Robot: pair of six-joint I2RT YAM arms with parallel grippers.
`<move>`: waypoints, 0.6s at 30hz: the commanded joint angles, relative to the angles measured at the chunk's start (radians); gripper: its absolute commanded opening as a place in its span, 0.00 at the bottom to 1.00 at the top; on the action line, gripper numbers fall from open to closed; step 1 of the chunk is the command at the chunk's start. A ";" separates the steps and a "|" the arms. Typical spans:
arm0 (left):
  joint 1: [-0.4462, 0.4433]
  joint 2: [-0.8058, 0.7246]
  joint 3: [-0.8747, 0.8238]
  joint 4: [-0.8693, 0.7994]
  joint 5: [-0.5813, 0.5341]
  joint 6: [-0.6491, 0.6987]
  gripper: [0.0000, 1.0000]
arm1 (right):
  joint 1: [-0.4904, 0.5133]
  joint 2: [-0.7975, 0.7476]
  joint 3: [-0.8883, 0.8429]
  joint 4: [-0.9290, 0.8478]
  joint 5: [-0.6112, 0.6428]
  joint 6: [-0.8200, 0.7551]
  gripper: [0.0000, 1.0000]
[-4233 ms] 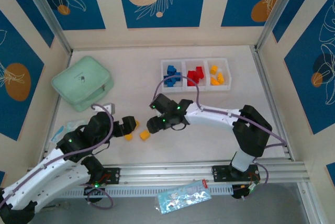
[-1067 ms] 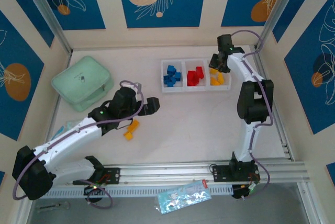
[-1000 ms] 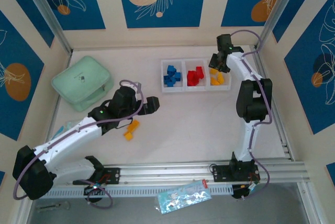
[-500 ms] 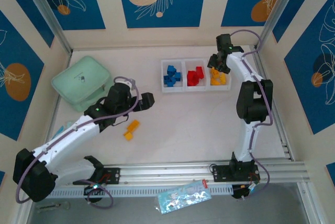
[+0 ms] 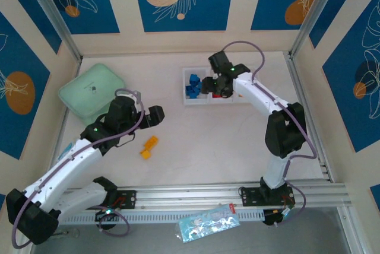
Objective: Sort the legos into containers by color
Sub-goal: Place the lego in the container, then pick up the lego from the center of the table.
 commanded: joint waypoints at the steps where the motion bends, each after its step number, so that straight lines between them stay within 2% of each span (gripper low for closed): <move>1: 0.011 -0.033 -0.019 -0.058 0.015 -0.005 0.99 | 0.082 -0.040 -0.029 -0.006 -0.072 0.027 0.70; 10: 0.025 -0.060 -0.023 -0.156 -0.004 -0.002 0.99 | 0.294 0.002 -0.090 0.100 -0.202 0.106 0.73; 18: 0.027 -0.095 -0.045 -0.204 -0.019 -0.021 0.99 | 0.410 0.068 -0.140 0.205 -0.243 0.201 0.75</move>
